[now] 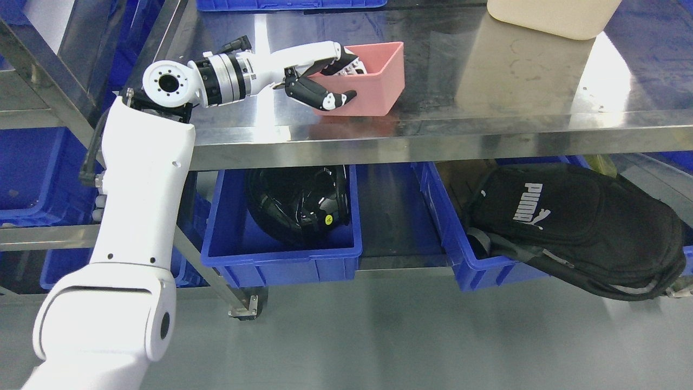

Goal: Place storage box into left shelf container
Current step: 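Grasp the pink box's rim with the left hand, then lift the pink box off the shelf with the left hand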

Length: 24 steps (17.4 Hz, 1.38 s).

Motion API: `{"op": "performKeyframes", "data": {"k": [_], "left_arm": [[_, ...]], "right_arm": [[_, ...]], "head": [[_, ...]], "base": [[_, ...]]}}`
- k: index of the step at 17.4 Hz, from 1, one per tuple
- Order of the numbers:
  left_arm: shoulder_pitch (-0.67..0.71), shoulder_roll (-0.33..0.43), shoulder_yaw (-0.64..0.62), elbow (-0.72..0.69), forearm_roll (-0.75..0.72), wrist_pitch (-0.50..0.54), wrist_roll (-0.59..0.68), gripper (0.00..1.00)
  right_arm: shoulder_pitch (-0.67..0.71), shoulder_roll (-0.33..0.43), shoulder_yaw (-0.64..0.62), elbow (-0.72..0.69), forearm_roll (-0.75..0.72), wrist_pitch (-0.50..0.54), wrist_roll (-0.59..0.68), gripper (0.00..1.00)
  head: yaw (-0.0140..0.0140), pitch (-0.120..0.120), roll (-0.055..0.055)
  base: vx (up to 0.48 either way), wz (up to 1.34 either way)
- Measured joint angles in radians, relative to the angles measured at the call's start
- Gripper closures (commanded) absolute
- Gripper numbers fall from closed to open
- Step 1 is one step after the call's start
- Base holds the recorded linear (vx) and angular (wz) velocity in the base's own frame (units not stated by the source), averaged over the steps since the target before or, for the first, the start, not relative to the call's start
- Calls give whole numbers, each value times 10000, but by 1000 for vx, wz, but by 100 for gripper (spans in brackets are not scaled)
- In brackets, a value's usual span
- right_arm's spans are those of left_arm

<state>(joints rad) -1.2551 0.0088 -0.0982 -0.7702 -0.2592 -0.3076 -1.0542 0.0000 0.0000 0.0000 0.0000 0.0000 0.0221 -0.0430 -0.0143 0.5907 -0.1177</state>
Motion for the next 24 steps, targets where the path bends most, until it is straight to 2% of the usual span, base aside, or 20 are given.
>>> {"op": "performKeyframes", "data": {"k": [8,10,13,15,17,24], "left_arm": [[448,-45,488,-113,5050,10,764,98],[939,-55,411,-531,6058,40,1578,98],[2292,-63,-46,-1678,7240,-395,3881,98],[3340,-68,-564,-2597,7688,-1233,5334,98],[4227,-71,-1019,-3300,7949,-1906,5942,98],[7185,-78,-2178,-5229,8339,-2949,6372,98]], "right_arm": [[0,0,0,0,0,0,0,0],[0,0,0,0,0,0,0,0],[0,0,0,0,0,0,0,0],[0,0,0,0,0,0,-1,0],[0,0,0,0,0,0,0,0],[5,0,0,0,0,0,-4,0]], "head": [[0,0,0],[0,0,0],[0,0,0],[0,0,0],[0,0,0],[0,0,0]], "base": [[-1,-3],[0,0],[10,87],[6,276],[6,372],[-16,581]]}}
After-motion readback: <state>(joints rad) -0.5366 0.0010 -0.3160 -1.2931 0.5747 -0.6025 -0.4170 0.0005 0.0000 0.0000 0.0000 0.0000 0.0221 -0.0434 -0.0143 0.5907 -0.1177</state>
